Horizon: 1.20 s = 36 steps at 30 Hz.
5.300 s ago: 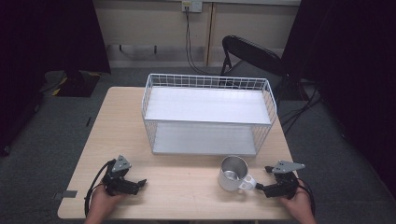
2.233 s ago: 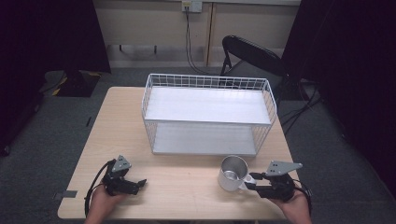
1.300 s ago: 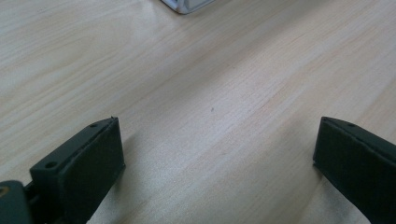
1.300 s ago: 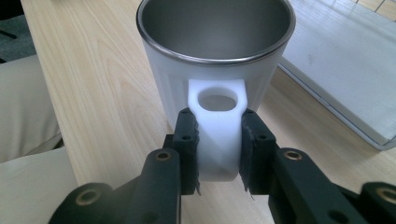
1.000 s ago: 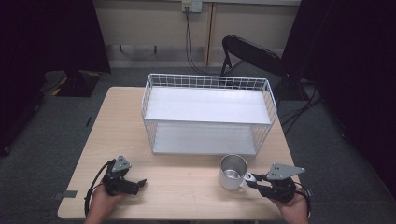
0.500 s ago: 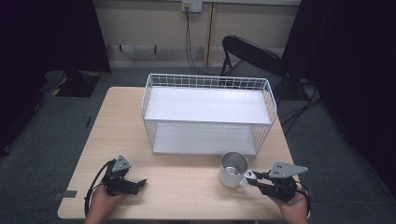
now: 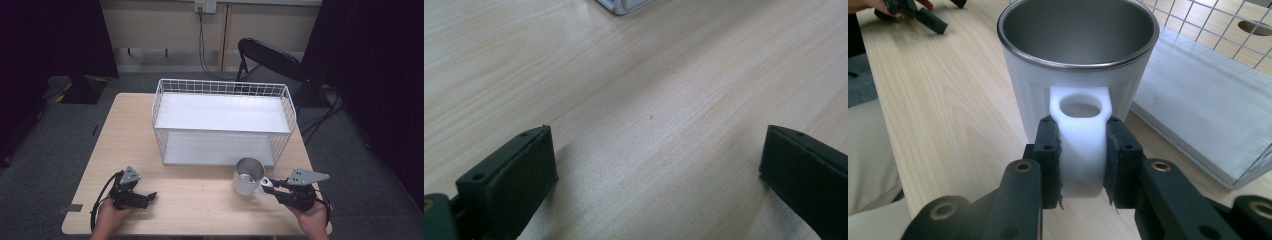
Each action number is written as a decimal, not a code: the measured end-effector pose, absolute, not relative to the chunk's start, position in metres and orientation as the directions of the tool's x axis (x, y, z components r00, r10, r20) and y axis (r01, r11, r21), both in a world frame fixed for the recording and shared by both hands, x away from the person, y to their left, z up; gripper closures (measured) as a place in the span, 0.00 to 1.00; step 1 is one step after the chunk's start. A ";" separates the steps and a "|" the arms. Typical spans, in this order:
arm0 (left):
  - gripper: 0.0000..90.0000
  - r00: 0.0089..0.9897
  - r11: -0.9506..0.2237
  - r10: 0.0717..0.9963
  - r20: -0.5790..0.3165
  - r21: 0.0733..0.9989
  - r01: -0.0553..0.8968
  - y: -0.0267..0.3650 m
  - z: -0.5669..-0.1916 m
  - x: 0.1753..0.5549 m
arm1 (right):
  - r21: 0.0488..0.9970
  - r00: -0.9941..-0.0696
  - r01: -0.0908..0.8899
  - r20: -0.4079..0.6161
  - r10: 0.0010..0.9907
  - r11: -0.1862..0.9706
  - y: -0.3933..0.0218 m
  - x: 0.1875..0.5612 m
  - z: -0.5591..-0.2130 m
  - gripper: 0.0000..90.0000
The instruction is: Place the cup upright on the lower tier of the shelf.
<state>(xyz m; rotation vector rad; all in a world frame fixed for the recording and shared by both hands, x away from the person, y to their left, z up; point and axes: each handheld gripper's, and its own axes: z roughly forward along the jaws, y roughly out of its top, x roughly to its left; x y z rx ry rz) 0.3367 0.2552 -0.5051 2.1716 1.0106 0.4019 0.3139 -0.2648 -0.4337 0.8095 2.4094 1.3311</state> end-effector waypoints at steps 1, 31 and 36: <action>0.01 0.648 -0.452 0.762 -0.012 0.706 0.545 0.255 -0.505 0.337 | 0.844 -0.804 0.337 0.028 0.593 0.418 -0.264 0.315 -0.432 0.80; 0.01 0.648 -0.453 0.762 -0.012 0.706 0.545 0.255 -0.505 0.337 | 0.861 -0.776 0.315 -0.009 0.631 0.400 -0.245 0.340 -0.423 0.80; 0.01 0.648 -0.452 0.762 -0.012 0.706 0.545 0.255 -0.505 0.337 | 0.863 -0.770 0.315 -0.011 0.638 0.394 -0.242 0.345 -0.423 0.80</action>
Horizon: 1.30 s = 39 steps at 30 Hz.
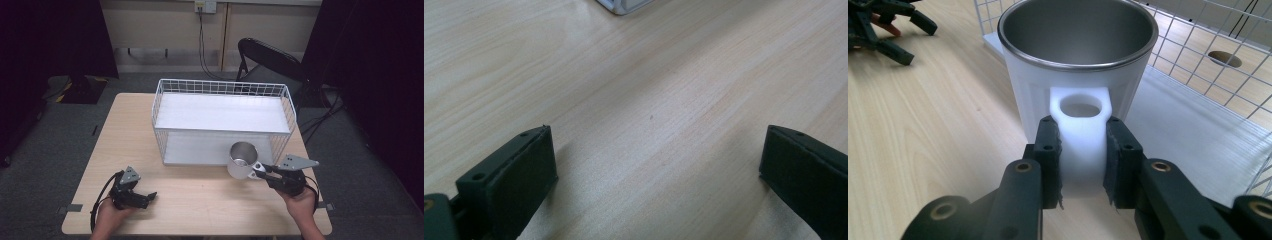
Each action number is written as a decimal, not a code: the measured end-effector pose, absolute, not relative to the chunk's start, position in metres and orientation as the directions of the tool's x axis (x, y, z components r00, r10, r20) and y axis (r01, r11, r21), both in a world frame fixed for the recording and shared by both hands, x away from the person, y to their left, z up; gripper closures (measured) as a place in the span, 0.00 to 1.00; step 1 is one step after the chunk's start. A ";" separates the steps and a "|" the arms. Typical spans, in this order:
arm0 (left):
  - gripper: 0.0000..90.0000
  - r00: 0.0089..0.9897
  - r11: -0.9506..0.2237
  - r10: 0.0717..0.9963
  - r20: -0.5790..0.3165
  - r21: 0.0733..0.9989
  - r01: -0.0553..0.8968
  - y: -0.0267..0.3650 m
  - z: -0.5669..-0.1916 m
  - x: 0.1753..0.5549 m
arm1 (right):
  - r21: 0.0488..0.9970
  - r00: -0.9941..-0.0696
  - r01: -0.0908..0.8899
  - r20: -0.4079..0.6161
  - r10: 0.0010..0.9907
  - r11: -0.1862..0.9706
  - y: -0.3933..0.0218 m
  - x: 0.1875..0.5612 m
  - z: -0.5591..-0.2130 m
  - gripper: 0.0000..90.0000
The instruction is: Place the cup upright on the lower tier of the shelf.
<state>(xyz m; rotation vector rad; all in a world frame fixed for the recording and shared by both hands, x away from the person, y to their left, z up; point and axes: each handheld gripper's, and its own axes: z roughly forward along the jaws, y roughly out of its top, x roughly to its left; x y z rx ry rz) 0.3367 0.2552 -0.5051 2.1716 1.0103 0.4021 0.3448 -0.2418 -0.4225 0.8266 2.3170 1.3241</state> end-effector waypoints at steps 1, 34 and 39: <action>0.01 0.648 -0.453 0.762 -0.012 0.705 0.546 0.255 -0.505 0.337 | 0.863 -0.768 0.316 -0.011 0.641 0.394 -0.241 0.346 -0.422 0.80; 0.01 0.648 -0.452 0.762 -0.012 0.706 0.545 0.255 -0.505 0.337 | 0.879 -0.699 0.330 -0.016 0.715 0.343 -0.226 0.370 -0.429 0.80; 0.01 0.648 -0.452 0.762 -0.012 0.706 0.546 0.255 -0.505 0.337 | 0.884 -0.688 0.327 -0.020 0.726 0.335 -0.225 0.372 -0.430 0.80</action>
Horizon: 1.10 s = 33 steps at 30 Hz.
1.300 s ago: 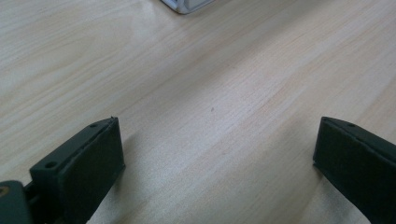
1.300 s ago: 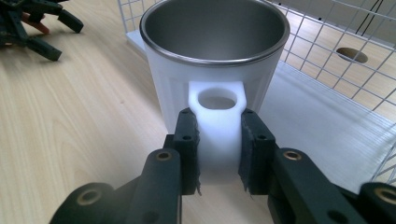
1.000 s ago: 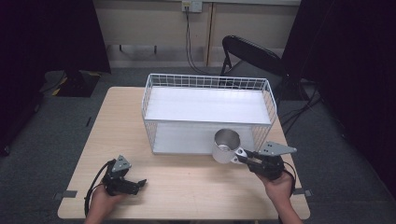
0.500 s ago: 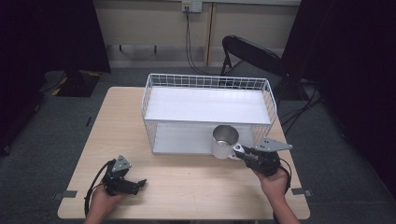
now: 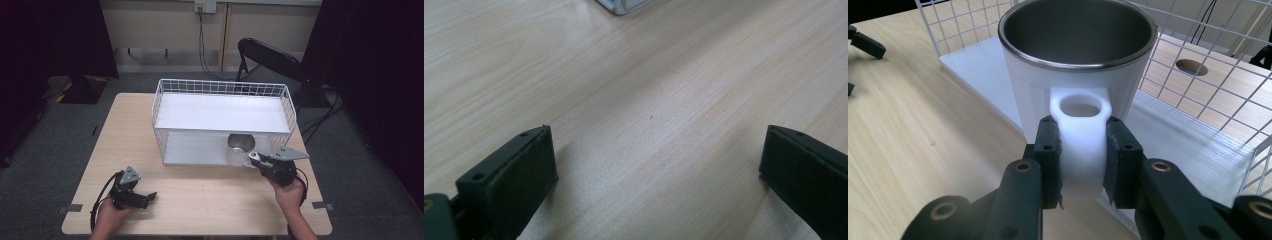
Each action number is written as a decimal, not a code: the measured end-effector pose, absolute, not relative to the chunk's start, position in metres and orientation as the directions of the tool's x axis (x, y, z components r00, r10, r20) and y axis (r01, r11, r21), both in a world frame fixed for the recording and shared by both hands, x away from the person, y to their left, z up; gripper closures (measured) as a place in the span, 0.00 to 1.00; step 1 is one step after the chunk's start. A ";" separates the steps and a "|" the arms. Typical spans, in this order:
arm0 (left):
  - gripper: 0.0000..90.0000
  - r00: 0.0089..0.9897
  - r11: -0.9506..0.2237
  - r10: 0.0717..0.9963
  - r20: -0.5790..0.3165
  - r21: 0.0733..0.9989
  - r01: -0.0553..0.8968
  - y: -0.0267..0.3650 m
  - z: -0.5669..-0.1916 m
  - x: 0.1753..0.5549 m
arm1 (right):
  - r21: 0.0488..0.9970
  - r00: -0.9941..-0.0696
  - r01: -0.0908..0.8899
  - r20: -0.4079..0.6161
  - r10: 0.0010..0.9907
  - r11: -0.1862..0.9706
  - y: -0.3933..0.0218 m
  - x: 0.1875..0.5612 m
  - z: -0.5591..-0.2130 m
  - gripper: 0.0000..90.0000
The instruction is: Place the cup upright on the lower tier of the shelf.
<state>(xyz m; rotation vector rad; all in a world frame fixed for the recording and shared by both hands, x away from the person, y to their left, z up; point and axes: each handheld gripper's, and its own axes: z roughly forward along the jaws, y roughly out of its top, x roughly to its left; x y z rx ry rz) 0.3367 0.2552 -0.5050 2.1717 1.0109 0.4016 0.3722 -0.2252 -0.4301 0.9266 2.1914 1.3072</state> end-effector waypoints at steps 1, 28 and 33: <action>0.01 0.648 -0.452 0.762 -0.012 0.706 0.546 0.255 -0.505 0.337 | 0.884 -0.688 0.327 -0.020 0.726 0.335 -0.225 0.372 -0.430 0.80; 0.01 0.649 -0.453 0.761 -0.015 0.704 0.547 0.255 -0.505 0.337 | 0.895 -0.654 0.306 -0.049 0.755 0.323 -0.210 0.386 -0.432 0.80; 0.01 0.648 -0.452 0.761 -0.015 0.705 0.547 0.255 -0.505 0.337 | 0.897 -0.650 0.306 -0.048 0.758 0.318 -0.207 0.388 -0.434 0.80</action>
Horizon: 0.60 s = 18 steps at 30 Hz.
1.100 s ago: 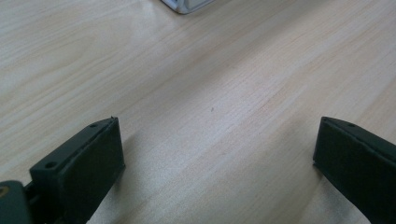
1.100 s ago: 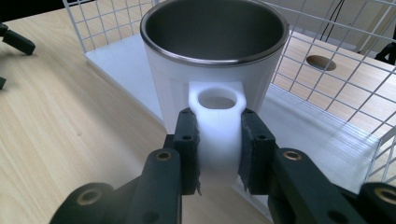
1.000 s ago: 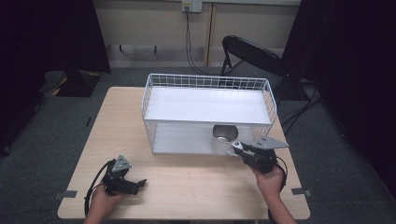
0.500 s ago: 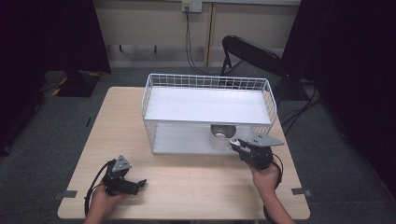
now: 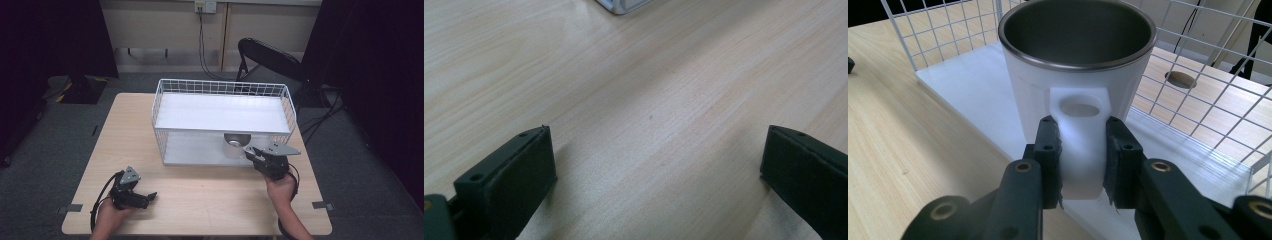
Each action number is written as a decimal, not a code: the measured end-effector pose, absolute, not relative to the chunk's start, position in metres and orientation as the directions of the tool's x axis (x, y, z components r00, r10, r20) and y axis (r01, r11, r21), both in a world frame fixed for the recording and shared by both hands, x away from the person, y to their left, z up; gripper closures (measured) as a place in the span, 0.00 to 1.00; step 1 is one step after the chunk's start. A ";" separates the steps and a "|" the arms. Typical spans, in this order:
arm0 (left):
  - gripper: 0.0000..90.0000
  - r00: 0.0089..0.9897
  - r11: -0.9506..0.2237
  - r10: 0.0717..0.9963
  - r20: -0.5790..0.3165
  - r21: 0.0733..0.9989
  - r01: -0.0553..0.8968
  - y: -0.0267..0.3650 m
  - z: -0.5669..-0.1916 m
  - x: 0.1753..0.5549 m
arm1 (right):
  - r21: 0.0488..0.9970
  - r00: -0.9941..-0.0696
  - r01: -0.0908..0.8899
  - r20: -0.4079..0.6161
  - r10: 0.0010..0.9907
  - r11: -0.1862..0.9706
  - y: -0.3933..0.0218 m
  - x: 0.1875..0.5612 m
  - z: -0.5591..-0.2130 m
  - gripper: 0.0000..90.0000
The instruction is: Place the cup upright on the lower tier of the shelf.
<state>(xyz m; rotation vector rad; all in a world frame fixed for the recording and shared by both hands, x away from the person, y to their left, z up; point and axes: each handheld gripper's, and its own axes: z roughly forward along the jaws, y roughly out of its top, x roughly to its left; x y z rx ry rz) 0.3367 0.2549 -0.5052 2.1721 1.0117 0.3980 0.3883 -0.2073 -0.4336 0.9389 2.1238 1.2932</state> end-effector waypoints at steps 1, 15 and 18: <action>0.01 0.649 -0.455 0.761 -0.010 0.705 0.544 0.255 -0.505 0.337 | 0.895 -0.648 0.308 -0.050 0.760 0.322 -0.206 0.389 -0.434 0.80; 0.01 0.649 -0.455 0.760 -0.010 0.705 0.544 0.255 -0.505 0.337 | 0.902 -0.641 0.298 -0.052 0.765 0.312 -0.201 0.396 -0.436 0.80; 0.01 0.649 -0.455 0.761 -0.010 0.705 0.544 0.255 -0.505 0.337 | 0.903 -0.637 0.304 -0.045 0.769 0.304 -0.199 0.397 -0.438 0.80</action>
